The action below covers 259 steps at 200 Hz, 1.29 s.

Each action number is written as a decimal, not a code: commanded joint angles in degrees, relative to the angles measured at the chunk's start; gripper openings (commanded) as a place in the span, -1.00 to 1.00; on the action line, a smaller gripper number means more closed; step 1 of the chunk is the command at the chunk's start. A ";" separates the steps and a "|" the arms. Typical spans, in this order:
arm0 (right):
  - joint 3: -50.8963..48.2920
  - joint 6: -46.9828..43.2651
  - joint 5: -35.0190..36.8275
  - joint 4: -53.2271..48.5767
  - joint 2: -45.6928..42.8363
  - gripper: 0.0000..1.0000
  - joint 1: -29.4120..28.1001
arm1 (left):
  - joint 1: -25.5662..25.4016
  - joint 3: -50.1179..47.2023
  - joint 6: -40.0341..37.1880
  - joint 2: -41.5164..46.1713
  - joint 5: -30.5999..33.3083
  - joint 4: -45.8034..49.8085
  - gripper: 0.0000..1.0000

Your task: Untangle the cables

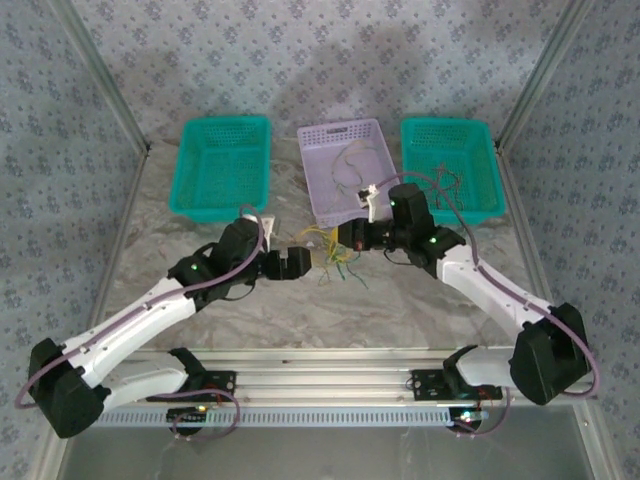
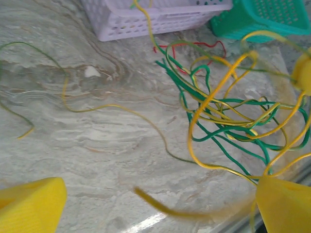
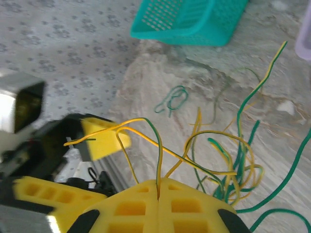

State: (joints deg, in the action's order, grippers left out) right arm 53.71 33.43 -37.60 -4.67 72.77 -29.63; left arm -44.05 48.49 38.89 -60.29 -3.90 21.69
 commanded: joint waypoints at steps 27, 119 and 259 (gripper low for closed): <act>0.04 7.08 -6.12 6.95 -1.66 -1.00 0.93 | -0.69 -7.30 4.50 2.57 -6.84 -14.58 0.98; 0.86 7.36 -6.03 6.75 0.97 -1.00 -2.88 | -1.52 -9.05 8.10 -1.31 -8.50 -25.62 0.30; 1.13 -3.35 7.57 -11.53 1.10 -0.80 0.47 | -2.03 -9.03 3.61 7.08 1.43 -16.17 -1.00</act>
State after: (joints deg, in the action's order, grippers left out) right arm 55.22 32.32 -33.43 -13.04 73.82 -30.79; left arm -45.87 39.90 44.60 -55.37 -5.65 2.85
